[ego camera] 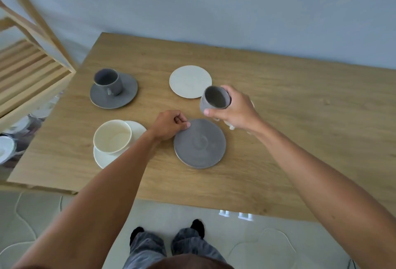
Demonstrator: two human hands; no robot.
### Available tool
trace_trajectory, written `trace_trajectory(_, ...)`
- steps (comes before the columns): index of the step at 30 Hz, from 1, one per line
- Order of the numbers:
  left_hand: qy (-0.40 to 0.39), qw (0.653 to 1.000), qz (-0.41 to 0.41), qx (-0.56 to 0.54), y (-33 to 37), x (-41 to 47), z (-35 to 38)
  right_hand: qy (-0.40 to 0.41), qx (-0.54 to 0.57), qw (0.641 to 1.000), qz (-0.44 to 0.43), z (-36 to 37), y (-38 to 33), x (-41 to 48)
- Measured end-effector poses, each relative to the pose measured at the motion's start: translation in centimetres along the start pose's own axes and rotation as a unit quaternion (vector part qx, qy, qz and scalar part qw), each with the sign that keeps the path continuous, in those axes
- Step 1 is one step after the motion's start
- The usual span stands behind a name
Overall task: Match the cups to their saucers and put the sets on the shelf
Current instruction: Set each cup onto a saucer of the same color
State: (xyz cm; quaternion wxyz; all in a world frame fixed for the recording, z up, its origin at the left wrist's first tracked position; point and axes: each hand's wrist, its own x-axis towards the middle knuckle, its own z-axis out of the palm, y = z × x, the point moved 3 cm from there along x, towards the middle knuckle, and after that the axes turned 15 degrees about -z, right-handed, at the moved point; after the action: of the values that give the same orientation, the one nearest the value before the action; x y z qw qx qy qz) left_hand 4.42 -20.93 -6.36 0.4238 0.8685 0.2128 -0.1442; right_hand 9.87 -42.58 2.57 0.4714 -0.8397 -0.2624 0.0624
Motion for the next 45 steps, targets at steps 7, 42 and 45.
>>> trace_trajectory(7, -0.002, 1.000, 0.000, 0.009, 0.1, 0.1, 0.0, -0.096, -0.034, 0.995, -0.003, 4.1, 0.7, -4.0)
trace_trajectory(42, 0.122, 0.987, -0.090, -0.054, 2.8, 6.2, -3.2, -0.021, -0.167, 0.980, 0.102, -2.5, 6.7, -1.6)
trace_trajectory(45, 0.135, 0.985, -0.095, -0.053, 2.7, 7.4, -3.6, 0.003, -0.141, 0.984, 0.113, -2.3, 7.3, -1.4)
